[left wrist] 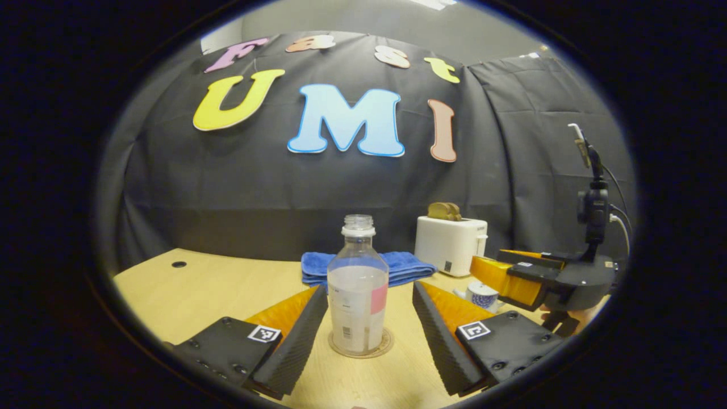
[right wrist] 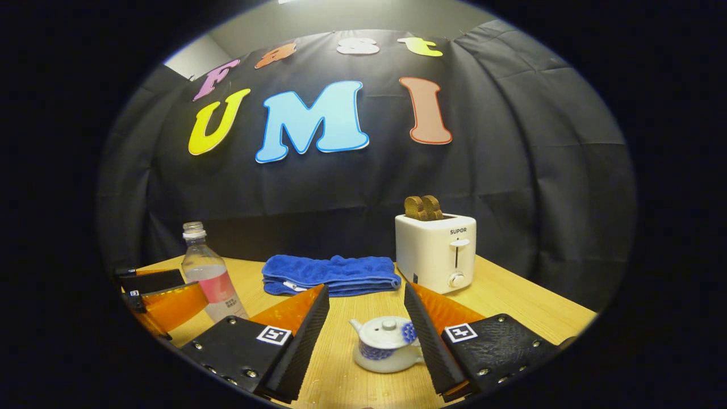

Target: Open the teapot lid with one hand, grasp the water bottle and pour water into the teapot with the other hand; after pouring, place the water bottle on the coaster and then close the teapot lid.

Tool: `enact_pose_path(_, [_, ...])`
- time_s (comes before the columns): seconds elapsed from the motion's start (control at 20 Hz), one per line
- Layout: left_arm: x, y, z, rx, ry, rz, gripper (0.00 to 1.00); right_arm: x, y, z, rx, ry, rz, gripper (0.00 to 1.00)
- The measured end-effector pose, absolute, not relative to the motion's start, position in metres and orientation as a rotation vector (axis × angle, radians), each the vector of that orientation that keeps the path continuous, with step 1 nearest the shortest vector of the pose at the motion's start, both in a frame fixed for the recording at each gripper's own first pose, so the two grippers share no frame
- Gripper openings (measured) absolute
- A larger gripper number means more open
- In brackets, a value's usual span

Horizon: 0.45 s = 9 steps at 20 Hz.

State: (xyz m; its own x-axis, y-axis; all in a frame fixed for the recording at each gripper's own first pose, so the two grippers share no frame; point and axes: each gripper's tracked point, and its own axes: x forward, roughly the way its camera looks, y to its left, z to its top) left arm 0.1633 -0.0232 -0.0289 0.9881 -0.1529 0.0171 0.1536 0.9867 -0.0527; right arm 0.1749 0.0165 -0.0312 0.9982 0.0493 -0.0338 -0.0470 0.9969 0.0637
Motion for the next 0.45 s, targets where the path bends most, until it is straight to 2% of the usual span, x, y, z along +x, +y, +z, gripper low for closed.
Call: enact_pose_path(0.45, [0.097,-0.031,-0.015,-0.043,-0.065,-0.118,1.00,0.078,0.015,-0.030,0.009,0.020,0.045,0.83])
